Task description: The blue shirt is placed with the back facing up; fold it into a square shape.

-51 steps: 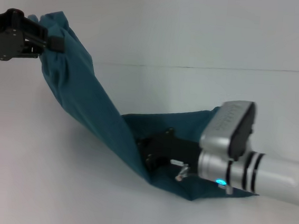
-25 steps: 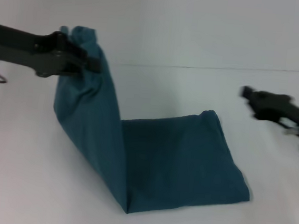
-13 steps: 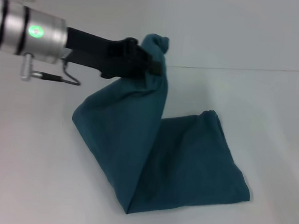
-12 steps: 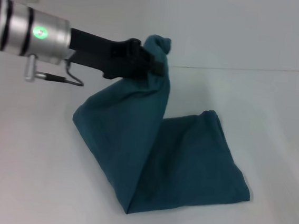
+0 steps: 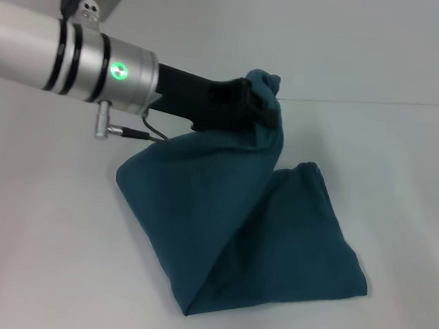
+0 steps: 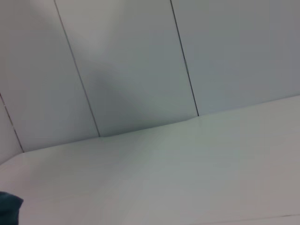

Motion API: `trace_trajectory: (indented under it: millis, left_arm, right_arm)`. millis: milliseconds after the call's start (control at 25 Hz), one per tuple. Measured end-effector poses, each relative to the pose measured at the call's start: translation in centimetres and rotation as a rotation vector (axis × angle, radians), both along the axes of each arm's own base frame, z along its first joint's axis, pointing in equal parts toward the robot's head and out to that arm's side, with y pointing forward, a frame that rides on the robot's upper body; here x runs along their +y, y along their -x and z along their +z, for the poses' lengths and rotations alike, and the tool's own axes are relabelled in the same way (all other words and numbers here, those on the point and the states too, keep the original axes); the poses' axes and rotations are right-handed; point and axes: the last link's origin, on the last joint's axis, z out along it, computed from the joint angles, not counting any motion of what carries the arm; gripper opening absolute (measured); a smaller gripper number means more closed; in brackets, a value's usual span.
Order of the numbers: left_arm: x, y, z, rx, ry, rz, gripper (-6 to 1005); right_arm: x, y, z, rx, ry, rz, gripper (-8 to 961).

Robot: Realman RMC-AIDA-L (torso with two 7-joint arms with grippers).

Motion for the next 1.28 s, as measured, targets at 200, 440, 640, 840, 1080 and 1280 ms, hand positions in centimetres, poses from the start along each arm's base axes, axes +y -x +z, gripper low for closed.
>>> trace_trajectory:
  millis: [200,440,640,840,1080,1280]
  left_arm:
    - [-0.5,-0.2,-1.3,0.01,0.01,-0.003,128]
    - [-1.4,-0.6,-3.2,0.021,0.045,-0.041,151]
    - [-2.3,-1.0,-4.0,0.018,0.087,-0.084,212]
    - [-2.7,-0.3,-3.9,0.008,0.101,-0.071,303]
    - [-2.1,1.2,-2.2,-0.035,0.031,-0.056,551]
    - [-1.9,4.4,0.1,-0.048,-0.043,-0.031,729]
  right_arm:
    - [0.0,-0.1,0.1,-0.003,-0.003,-0.006,12]
    - [0.3,0.1,0.0,0.001,-0.004,-0.004,11]
    - [0.5,0.3,0.1,0.002,-0.006,0.0,12]
    - [0.7,0.5,0.1,0.0,-0.004,0.008,13]
    - [1.1,1.4,-0.1,-0.001,0.012,0.046,14]
    - [1.0,2.8,0.2,0.017,0.038,0.129,29]
